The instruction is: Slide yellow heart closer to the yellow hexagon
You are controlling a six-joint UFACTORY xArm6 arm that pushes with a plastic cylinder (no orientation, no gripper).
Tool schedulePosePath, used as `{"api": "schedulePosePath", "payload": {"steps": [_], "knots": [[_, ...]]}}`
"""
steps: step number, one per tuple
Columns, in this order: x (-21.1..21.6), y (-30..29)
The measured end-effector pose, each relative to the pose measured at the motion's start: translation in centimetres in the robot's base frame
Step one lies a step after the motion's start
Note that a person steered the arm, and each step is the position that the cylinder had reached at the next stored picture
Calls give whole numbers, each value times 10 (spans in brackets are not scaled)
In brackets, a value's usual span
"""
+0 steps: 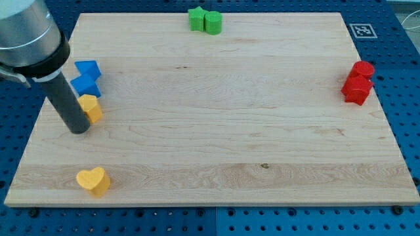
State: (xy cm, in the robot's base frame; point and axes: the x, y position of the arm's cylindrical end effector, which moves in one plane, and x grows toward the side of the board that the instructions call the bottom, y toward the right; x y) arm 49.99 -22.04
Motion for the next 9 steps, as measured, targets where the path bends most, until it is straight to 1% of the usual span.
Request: {"api": "schedulePosePath", "payload": {"steps": [2,4,5,6,7,8,9], "knots": [[-12,-1],[-11,0],[23,9],[83,8],[118,22],[119,50],[119,104]]}}
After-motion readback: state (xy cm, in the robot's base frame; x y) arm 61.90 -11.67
